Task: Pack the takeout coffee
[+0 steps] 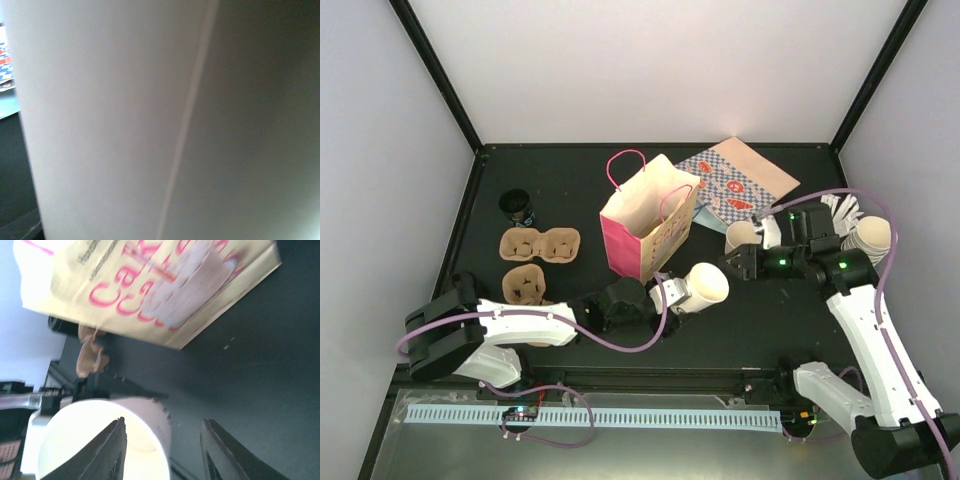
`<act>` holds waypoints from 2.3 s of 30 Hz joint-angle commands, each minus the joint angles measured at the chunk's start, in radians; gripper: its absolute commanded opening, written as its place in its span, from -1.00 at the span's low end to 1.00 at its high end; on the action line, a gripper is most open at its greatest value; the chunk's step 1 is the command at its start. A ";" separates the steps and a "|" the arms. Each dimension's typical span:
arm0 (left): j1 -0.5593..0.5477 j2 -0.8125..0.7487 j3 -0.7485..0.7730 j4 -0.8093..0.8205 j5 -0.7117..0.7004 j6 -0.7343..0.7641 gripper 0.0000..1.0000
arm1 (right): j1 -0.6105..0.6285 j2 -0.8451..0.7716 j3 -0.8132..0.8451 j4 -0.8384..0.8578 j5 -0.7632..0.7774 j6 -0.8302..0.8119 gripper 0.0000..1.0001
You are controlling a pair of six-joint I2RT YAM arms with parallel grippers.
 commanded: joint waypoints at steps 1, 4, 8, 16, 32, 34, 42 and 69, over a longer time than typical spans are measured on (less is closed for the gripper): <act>0.001 0.016 0.017 -0.020 -0.014 0.042 0.40 | 0.114 0.024 0.014 -0.068 -0.019 -0.033 -0.15; 0.001 0.013 0.026 -0.034 -0.016 0.049 0.40 | 0.190 0.054 0.015 -0.075 0.054 -0.023 -0.18; 0.001 0.006 0.025 -0.044 -0.023 0.051 0.40 | 0.202 0.074 0.008 -0.064 0.078 -0.018 -0.25; 0.001 -0.011 0.014 -0.050 -0.038 0.053 0.50 | 0.203 0.085 0.041 -0.086 0.094 -0.041 -0.64; -0.001 -0.263 -0.055 -0.277 -0.078 -0.012 0.97 | 0.203 0.112 0.079 -0.125 0.296 -0.013 -0.90; -0.001 -0.324 -0.047 -0.370 -0.049 -0.016 0.97 | 0.202 0.128 0.054 -0.113 0.367 0.002 -0.90; 0.002 -0.446 0.100 -0.823 -0.243 -0.182 0.98 | 0.234 0.206 -0.040 0.033 0.498 0.085 -0.90; 0.280 -0.642 0.182 -1.019 -0.128 -0.344 0.98 | 0.388 0.252 -0.082 0.145 0.754 0.163 -0.18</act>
